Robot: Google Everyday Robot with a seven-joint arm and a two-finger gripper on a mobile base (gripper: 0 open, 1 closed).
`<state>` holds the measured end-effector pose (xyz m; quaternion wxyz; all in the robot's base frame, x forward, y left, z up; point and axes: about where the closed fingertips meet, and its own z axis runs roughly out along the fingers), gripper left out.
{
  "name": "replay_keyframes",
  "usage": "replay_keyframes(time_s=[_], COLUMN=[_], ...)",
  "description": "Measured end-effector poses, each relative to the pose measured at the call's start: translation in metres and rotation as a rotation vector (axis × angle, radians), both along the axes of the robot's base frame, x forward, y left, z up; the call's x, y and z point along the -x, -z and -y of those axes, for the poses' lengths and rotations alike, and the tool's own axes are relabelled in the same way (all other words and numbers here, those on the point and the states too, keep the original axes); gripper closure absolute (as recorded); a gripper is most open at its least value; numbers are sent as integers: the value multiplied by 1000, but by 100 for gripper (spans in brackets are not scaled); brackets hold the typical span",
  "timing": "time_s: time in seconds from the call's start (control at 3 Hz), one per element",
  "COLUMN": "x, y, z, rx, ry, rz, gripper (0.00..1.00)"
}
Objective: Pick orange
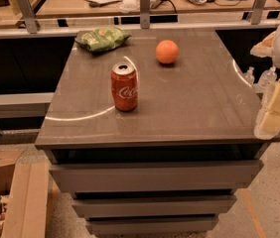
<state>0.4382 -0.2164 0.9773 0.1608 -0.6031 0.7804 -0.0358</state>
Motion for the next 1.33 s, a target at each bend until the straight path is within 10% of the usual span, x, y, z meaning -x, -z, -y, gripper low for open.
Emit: replay_keyframes(time_s=[0.67, 1.33], x=[-9, -83], y=[-2, -4], z=[5, 33], rx=[-39, -307], ry=[33, 67], rz=[27, 134], gripper=[0, 0])
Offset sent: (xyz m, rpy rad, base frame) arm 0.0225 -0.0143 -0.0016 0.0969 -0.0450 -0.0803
